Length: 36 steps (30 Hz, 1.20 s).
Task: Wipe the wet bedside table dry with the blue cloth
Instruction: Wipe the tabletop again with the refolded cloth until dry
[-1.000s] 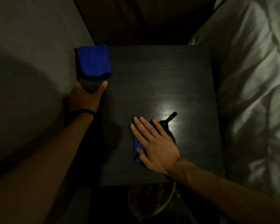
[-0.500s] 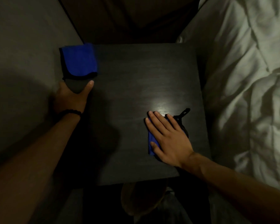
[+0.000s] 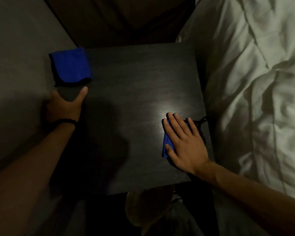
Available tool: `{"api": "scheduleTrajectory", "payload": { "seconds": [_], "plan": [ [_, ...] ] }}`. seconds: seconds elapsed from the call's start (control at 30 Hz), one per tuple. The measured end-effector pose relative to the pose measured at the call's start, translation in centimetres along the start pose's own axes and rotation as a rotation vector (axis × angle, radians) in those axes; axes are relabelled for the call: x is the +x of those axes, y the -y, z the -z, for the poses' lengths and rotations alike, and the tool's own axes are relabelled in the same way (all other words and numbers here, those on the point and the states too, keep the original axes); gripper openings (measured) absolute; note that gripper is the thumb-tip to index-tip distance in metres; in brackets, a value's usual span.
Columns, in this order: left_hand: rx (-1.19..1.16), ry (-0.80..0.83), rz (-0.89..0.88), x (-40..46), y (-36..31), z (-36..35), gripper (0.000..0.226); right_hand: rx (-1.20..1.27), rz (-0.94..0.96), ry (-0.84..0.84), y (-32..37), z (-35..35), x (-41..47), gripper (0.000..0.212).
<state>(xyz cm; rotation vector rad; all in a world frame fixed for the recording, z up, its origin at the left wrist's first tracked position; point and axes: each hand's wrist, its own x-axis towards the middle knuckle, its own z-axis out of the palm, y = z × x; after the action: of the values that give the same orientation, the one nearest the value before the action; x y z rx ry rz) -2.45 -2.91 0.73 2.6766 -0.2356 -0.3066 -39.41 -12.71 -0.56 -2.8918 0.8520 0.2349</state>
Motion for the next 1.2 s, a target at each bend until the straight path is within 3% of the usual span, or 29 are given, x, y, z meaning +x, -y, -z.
{"api": "scheduleTrajectory", "payload": {
  "seconds": [0.33, 0.73, 0.8, 0.93, 1.0, 1.2],
  "plan": [
    [0.024, 0.006, -0.019, 0.2, 0.0, 0.1, 0.102, 0.015, -0.111, 0.014, -0.5, 0.2, -1.3, 0.077],
    [-0.037, 0.012, 0.004, -0.3, 0.1, 0.1, 0.112, 0.129, -0.535, 0.008, 4.0, 0.6, -2.1, 0.074],
    [-0.057, 0.026, -0.001, -0.1, 0.1, 0.0, 0.112, 0.156, -0.48, 0.022, 3.5, 0.8, -2.6, 0.074],
    [-0.048, 0.056, 0.004, 0.1, 0.3, -0.1, 0.114, 0.006, -0.084, 0.056, -0.4, 1.3, -4.2, 0.076],
    [-0.064, 0.092, 0.042, 0.1, 0.2, -0.1, 0.117, -0.051, 0.008, 0.077, -1.9, 1.3, -4.4, 0.077],
    [-0.172, 0.187, 0.15, 0.4, 0.9, 0.0, 0.106, -0.048, -0.079, 0.039, -0.2, -0.1, -4.5, 0.077]
  ]
}}
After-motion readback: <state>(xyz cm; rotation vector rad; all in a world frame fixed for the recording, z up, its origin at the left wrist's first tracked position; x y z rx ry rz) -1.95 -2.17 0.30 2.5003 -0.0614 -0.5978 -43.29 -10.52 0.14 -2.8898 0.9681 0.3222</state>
